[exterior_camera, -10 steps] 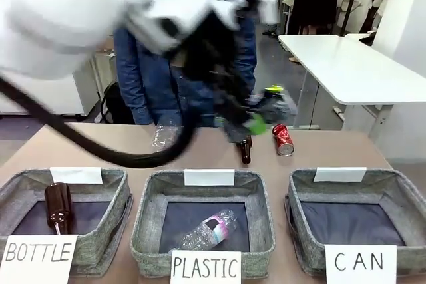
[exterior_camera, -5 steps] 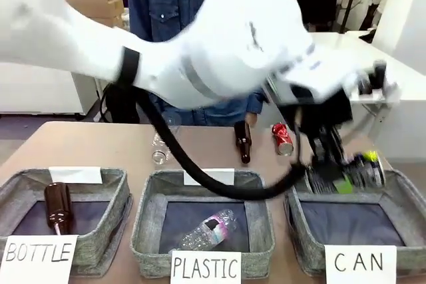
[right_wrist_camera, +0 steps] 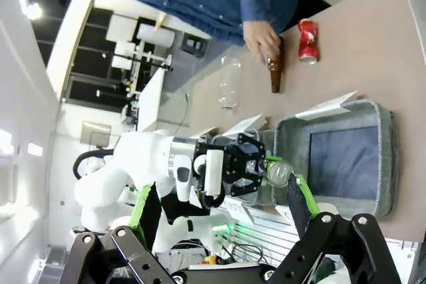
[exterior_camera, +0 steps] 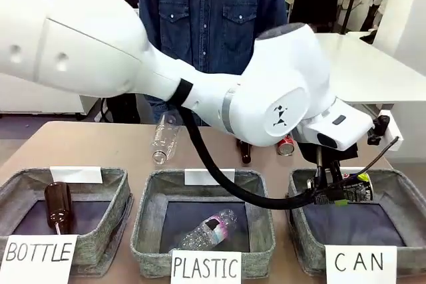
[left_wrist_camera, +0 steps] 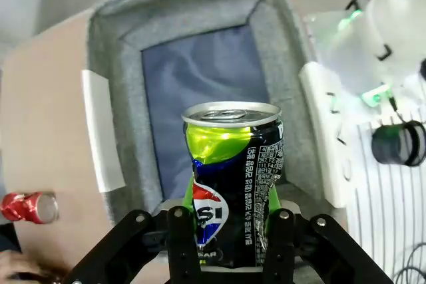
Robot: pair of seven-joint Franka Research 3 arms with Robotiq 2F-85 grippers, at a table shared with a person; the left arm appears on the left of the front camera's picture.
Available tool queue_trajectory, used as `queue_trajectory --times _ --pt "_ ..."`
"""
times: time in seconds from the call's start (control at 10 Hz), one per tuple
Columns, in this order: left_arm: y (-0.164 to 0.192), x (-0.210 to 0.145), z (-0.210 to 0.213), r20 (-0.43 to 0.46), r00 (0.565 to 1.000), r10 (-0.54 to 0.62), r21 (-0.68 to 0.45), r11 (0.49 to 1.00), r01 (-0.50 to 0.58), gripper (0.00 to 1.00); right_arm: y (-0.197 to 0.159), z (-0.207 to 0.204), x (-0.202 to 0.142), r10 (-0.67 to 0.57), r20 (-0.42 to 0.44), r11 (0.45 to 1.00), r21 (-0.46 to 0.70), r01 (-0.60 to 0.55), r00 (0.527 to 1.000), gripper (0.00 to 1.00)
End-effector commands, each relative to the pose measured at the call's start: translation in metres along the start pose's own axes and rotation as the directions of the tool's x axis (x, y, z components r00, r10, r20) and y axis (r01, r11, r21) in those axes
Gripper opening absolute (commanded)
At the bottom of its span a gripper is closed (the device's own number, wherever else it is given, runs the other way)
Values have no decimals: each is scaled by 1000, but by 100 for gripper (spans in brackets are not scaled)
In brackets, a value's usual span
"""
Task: Sort the can waste into the basket.
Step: Pick up the can waste from the table and place it in the right Fabric basket.
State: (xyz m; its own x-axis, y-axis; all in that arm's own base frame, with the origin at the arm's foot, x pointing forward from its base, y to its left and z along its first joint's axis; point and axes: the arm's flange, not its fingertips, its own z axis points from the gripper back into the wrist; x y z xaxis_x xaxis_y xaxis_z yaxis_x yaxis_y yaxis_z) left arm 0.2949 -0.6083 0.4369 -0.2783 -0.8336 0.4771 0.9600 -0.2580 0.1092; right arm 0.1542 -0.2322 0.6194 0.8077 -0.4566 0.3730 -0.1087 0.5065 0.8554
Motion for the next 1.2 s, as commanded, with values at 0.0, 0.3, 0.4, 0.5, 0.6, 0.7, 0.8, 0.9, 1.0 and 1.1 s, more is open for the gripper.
queue_trajectory --times 0.0,0.3,0.4,0.5,0.6,0.7,0.8,0.9,1.0,1.1 --pt "8 20 2 5 999 32 -6 999 -32 40 1 1 -1 2 16 1000 6 -3 1000 100" --pt "10 20 3 16 999 33 -11 999 -33 40 1 1 -1 2 16 1000 6 -3 1000 100" --pt "9 20 2 12 1000 21 -22 1000 -21 72 1 1 -1 2 16 1000 6 -3 1000 100" --pt "9 19 1 2 1000 7 -25 1000 -7 99 1 1 -1 2 16 1000 6 -3 1000 100" --pt "8 19 1 2 1000 9 -26 1000 -8 100 1 1 -1 2 16 1000 6 -3 1000 100" --pt "8 19 1 2 1000 10 -25 1000 -10 100 1 1 -1 2 16 1000 6 -3 1000 100" --pt "8 19 2 4 1000 10 -27 1000 -10 100 1 1 -1 2 16 1000 6 -3 1000 100" --pt "7 18 2 5 1000 12 -26 1000 -12 100 1 1 -1 2 16 1000 6 -3 1000 100" --pt "7 18 3 2 1000 19 -32 999 -19 100 1 1 -1 2 16 1000 6 -3 1000 100" --pt "5 20 5 3 1000 13 -33 999 -13 100 1 1 -1 2 16 1000 6 -3 1000 100"
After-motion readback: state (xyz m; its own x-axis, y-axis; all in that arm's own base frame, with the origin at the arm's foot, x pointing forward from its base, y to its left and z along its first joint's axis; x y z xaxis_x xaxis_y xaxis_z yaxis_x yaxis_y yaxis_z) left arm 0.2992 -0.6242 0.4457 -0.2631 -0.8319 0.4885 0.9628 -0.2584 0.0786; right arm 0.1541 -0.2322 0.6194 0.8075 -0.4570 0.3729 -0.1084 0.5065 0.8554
